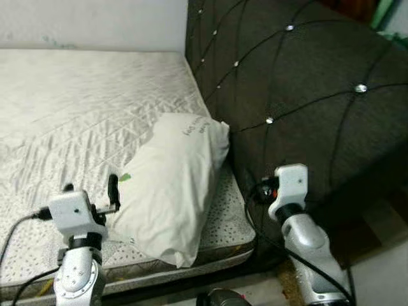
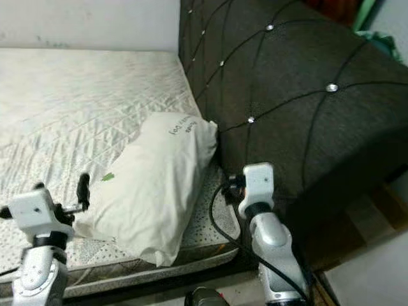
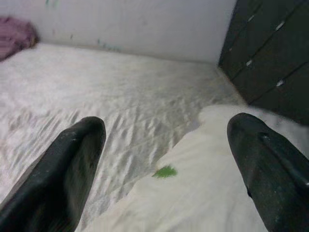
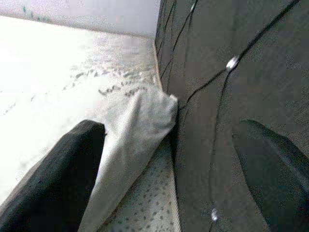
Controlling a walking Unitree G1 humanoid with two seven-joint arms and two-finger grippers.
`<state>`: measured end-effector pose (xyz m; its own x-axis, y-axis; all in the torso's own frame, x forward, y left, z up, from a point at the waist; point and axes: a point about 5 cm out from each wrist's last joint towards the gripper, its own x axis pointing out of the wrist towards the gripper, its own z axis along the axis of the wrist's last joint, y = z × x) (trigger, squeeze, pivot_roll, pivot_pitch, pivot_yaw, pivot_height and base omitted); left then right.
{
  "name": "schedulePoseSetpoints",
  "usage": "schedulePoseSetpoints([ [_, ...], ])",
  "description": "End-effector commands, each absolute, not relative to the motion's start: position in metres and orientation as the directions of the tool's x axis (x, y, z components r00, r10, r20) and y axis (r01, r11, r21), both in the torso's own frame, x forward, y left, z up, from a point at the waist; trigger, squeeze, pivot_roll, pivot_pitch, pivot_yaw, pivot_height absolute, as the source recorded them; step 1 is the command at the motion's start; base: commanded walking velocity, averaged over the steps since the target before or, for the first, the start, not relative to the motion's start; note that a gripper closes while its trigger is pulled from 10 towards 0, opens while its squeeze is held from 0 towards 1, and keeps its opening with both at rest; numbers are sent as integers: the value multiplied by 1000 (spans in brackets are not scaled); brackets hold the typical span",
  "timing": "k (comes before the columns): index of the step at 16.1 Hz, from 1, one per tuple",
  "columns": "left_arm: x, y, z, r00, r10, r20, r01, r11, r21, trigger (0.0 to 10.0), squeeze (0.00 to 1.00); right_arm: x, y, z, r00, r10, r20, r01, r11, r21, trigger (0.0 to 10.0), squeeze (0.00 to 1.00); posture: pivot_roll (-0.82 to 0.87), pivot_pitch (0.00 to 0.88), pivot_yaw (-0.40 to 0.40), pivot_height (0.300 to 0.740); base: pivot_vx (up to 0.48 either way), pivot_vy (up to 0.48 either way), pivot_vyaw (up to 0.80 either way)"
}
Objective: Clean up the room
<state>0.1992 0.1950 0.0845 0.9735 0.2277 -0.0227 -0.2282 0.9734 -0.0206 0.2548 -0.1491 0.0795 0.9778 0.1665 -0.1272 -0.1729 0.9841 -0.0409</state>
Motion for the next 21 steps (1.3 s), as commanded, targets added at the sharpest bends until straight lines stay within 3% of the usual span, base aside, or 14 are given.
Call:
schedulePoseSetpoints([
  [1, 203, 194, 76, 975, 222, -28, -223, 975, -20, 10000, 0, 259, -147, 78, 977, 183, -106, -190, 980, -57, 10000, 0, 11, 0, -85, 740, 0, 0, 0],
  [5, 220, 192, 64, 984, 174, -35, -175, 984, -26, 10000, 0, 269, -131, 65, 970, 225, -95, -228, 973, -19, 10000, 0, 35, 0, -77, 740, 0, 0, 0],
  [14, 217, 187, 78, 987, 157, 21, -157, 988, 10, 10000, 0, 270, -144, 77, 986, 154, -55, -156, 987, -26, 10000, 0, 13, 0, -75, 740, 0, 0, 0],
  [21, 218, 190, 89, 985, 172, 23, -172, 985, -5, 10000, 0, 273, -142, 89, 983, 175, -51, -175, 985, -4, 10000, 0, 13, 0, -93, 646, 0, 0, 0],
])
